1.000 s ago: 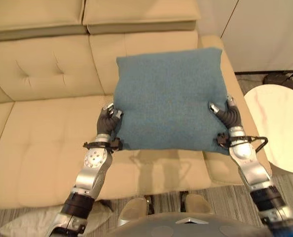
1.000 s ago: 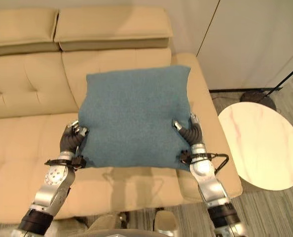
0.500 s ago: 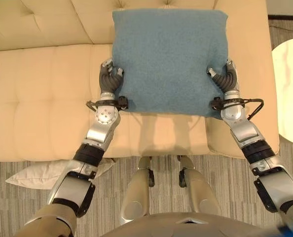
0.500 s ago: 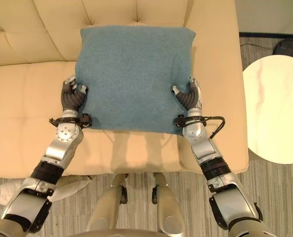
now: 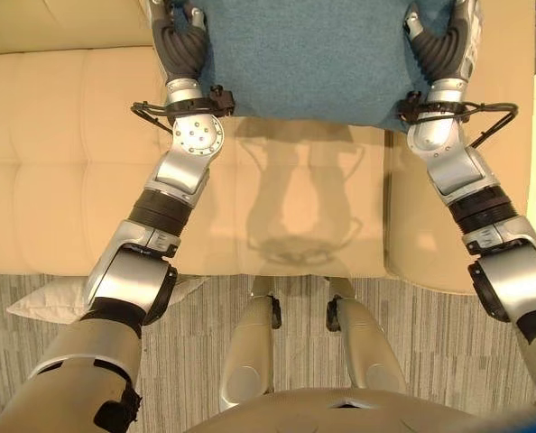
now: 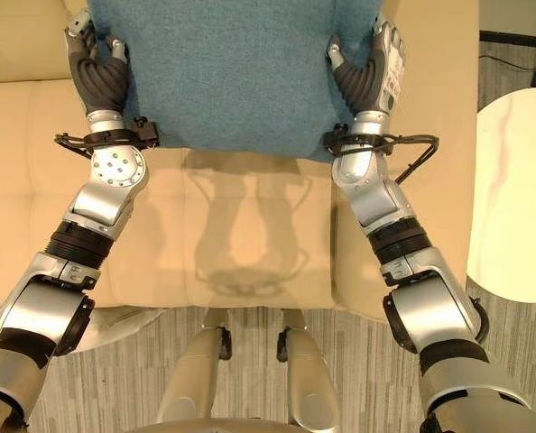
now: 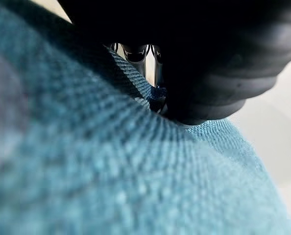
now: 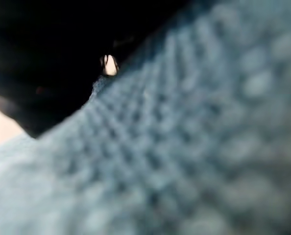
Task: Pick up all the scattered cushions and arrange them neatly on the sofa.
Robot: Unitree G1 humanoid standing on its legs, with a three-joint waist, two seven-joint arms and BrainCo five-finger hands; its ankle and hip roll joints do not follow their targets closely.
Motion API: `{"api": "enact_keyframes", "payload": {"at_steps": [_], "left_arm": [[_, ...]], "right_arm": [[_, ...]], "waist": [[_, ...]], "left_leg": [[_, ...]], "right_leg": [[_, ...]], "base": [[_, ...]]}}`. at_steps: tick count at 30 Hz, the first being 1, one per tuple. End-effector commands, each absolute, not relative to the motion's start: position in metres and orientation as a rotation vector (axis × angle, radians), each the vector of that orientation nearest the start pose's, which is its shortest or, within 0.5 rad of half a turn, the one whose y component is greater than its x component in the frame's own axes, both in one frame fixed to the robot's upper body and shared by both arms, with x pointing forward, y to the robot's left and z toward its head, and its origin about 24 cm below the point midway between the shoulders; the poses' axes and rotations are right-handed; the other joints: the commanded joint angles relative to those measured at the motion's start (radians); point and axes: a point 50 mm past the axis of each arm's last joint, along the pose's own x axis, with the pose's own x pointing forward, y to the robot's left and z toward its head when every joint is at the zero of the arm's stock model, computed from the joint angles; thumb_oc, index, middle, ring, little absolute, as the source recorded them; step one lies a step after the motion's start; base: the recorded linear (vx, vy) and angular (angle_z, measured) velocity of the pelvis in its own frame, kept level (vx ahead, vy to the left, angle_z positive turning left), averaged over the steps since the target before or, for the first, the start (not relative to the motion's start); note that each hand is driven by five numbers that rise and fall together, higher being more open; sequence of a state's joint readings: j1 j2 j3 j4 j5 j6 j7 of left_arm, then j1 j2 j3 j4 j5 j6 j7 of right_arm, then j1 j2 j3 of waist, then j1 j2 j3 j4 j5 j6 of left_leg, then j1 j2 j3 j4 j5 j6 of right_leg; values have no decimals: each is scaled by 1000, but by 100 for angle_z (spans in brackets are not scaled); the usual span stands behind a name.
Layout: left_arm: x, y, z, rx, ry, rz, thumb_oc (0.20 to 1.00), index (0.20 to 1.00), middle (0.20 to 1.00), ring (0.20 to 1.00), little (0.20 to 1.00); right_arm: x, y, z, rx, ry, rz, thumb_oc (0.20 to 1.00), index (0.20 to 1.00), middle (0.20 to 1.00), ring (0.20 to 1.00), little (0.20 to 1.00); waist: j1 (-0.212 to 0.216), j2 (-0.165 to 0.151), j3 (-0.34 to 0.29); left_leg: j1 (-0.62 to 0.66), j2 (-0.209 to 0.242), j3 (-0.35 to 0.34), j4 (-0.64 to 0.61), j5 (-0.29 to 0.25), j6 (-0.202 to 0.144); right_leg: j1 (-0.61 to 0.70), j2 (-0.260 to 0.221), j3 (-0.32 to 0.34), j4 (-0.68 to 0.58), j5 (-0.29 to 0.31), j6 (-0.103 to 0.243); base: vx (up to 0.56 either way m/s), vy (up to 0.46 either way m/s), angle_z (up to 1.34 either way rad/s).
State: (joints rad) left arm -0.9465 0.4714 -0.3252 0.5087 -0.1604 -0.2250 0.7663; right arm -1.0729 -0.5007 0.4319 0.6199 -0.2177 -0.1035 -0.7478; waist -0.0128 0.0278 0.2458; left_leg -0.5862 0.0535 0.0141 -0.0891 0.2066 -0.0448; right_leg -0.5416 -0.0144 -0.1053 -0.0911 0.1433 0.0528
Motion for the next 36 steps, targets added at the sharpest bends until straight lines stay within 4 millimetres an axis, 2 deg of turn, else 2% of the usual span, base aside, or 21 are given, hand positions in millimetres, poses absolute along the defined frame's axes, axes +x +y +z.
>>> {"api": "enact_keyframes", "payload": {"at_steps": [1,4,6,8,11,12,13,14,15,16,21,27,30,31,32,33,34,35,36], "left_arm": [[363,139,314,219,-994,381,200,200,200,200,200],[372,138,321,269,-956,359,200,200,200,200,200],[380,135,329,365,-929,334,200,200,200,200,200],[382,134,335,438,-925,319,200,200,200,200,200],[386,135,336,511,-901,310,216,216,216,216,216],[388,136,335,512,-887,309,539,539,539,539,539],[392,134,332,498,-852,293,1000,1000,1000,1000,1000],[393,132,330,495,-839,283,1000,1000,1000,1000,1000],[393,131,331,495,-839,276,1000,1000,1000,1000,1000],[394,129,326,480,-825,263,1000,1000,1000,1000,1000],[400,133,304,441,-737,257,1000,1000,1000,1000,1000],[408,160,286,428,-623,320,1000,1000,1000,1000,1000],[407,208,285,446,-554,437,1000,1000,1000,1000,1000],[401,241,286,471,-524,521,1000,1000,1000,1000,1000],[401,241,286,471,-524,521,1000,1000,1000,1000,1000],[390,272,286,495,-516,590,1000,1000,1000,1000,1000],[390,273,286,495,-515,590,1000,1000,1000,1000,1000],[377,303,275,517,-483,644,1000,1000,1000,1000,1000],[369,315,268,531,-471,658,1000,1000,1000,1000,1000]], "right_arm": [[369,-128,324,-704,-1066,-482,200,200,200,200,200],[380,-137,328,-731,-978,-493,200,200,200,200,200],[390,-147,326,-727,-886,-487,200,200,200,200,200],[392,-150,326,-666,-847,-468,200,200,200,200,200],[394,-156,325,-682,-816,-461,200,200,200,200,200],[394,-156,327,-697,-813,-459,200,200,200,200,200],[397,-159,328,-714,-787,-460,200,200,200,200,200],[399,-162,327,-710,-763,-465,533,533,533,533,533],[400,-163,327,-708,-755,-464,953,953,953,953,953],[402,-167,322,-734,-720,-462,1000,1000,1000,1000,1000],[407,-179,311,-769,-644,-473,1000,1000,1000,1000,1000],[409,-196,305,-811,-574,-493,1000,1000,1000,1000,1000],[408,-214,301,-835,-534,-516,1000,1000,1000,1000,1000],[404,-227,301,-851,-522,-537,1000,1000,1000,1000,1000],[404,-227,301,-851,-522,-537,1000,1000,1000,1000,1000],[398,-247,299,-859,-510,-566,1000,1000,1000,1000,1000],[398,-247,298,-859,-510,-566,1000,1000,1000,1000,1000],[389,-265,289,-845,-501,-584,1000,1000,1000,1000,1000],[385,-275,279,-835,-479,-587,1000,1000,1000,1000,1000]], "waist": [[12,-79,-56],[13,-81,-43],[12,-83,-34],[10,-84,-28],[1,-84,-26],[-1,-86,-26],[-5,-89,-28],[-5,-89,-27],[-5,-88,-27],[-4,-87,-26],[-5,-86,-28],[-6,-89,-28],[-6,-89,-30],[-6,-88,-34],[-6,-89,-34],[-5,-86,-40],[-5,-86,-41],[-6,-83,-48],[-7,-82,-51]], "left_leg": [[10,-12,-3,2,-73,-59],[-16,-12,-9,2,-63,-61],[-37,-12,-18,2,-57,-64],[-53,-13,-23,2,-54,-65],[-69,-14,-29,2,-50,-66],[-73,-14,-31,2,-49,-66],[-80,-16,-32,2,-48,-66],[-83,-16,-32,2,-47,-66],[-84,-16,-33,2,-46,-66],[-84,-18,-35,2,-46,-66],[-84,-20,-35,2,-46,-66],[-85,-20,-36,2,-41,-68],[-81,-20,-33,2,-40,-69],[-76,-20,-30,2,-40,-69],[-76,-20,-30,2,-40,-69],[-69,-20,-25,2,-42,-70],[-69,-20,-25,2,-42,-70],[-55,-17,-19,2,-45,-70],[-44,-15,-16,2,-49,-70]], "right_leg": [[-39,-53,41,5,-24,88],[-62,-49,37,5,-19,89],[-85,-43,33,6,-14,90],[-99,-41,34,6,-10,91],[-116,-38,35,5,-9,91],[-120,-37,35,5,-8,92],[-127,-35,36,5,-5,91],[-132,-35,36,5,-3,92],[-133,-35,36,5,-2,91],[-133,-35,35,4,-1,92],[-136,-35,37,4,2,92],[-140,-35,36,4,6,92],[-136,-36,34,4,9,93],[-131,-37,34,4,10,93],[-131,-37,34,4,10,93],[-124,-38,34,4,10,93],[-124,-38,34,4,9,93],[-110,-38,36,4,6,93],[-100,-38,34,4,4,92]], "base": [[13,-50,11],[-5,-47,20],[-12,-53,3],[-6,-41,1],[-2,-36,5],[0,0,0],[0,0,0],[0,0,0],[0,0,0],[0,0,0],[-17,-12,4],[-18,-7,4],[-5,0,-1],[-9,0,-4],[-4,11,-5],[2,11,-5],[11,33,-5],[0,0,0],[38,29,-1]]}}
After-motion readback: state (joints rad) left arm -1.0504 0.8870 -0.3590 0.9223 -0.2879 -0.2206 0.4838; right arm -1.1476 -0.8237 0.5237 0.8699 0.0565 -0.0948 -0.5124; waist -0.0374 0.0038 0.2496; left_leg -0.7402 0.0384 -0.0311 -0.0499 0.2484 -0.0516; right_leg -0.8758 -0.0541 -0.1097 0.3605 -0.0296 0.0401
